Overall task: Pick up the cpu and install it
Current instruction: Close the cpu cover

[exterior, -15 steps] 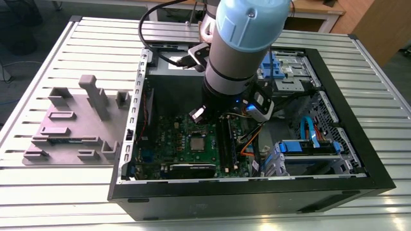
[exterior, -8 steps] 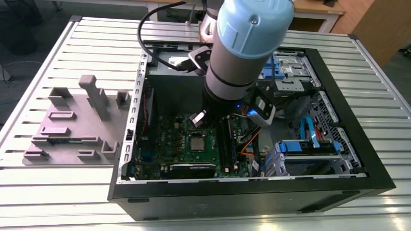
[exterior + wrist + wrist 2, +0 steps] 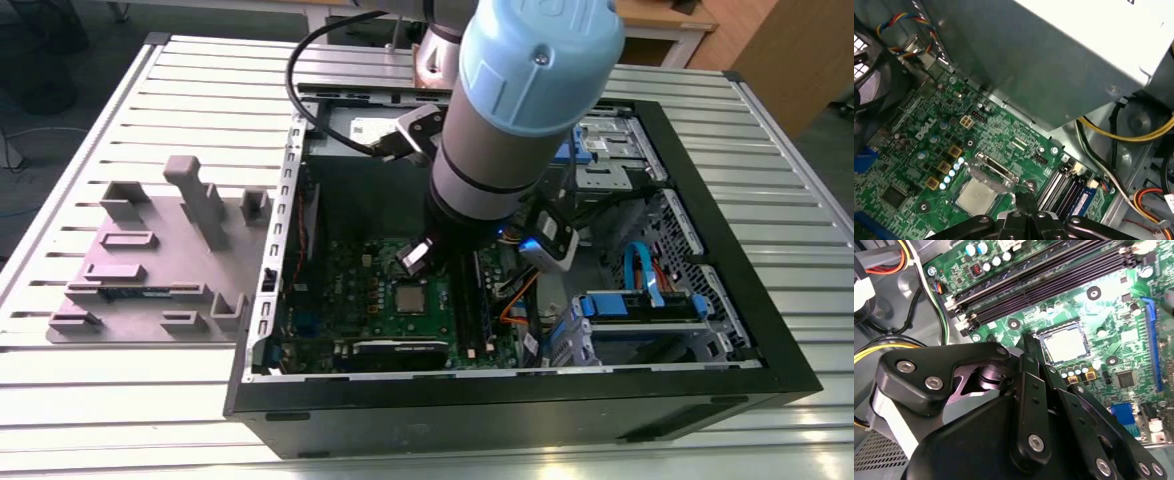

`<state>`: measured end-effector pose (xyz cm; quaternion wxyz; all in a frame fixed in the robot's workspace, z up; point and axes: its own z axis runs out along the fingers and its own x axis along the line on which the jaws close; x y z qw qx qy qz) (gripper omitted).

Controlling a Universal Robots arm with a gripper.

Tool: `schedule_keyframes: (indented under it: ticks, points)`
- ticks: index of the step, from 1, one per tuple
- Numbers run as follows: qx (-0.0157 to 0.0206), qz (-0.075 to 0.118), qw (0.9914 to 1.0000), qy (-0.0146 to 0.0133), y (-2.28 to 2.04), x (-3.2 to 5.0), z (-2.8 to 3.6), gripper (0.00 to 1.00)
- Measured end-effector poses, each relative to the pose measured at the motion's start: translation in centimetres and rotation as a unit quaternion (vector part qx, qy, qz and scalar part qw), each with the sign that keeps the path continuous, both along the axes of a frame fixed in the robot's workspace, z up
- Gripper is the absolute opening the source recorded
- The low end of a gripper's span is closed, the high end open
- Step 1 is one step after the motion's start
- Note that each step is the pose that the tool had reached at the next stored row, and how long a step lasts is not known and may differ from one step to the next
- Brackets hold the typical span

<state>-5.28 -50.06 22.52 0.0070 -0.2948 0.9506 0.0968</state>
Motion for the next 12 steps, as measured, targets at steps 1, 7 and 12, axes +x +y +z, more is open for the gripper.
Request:
schedule_keyframes:
  ticks: [1, 7, 12]
  points:
    - [0.0000, 0.000, 1.00000, 0.0002, -0.11, 0.04, 0.00, 0.11]
    - [0.0000, 0.000, 1.00000, 0.0007, -0.30, 0.18, 0.00, 0.11]
    - [0.0000, 0.000, 1.00000, 0.0008, -0.31, 0.31, 0.00, 0.11]
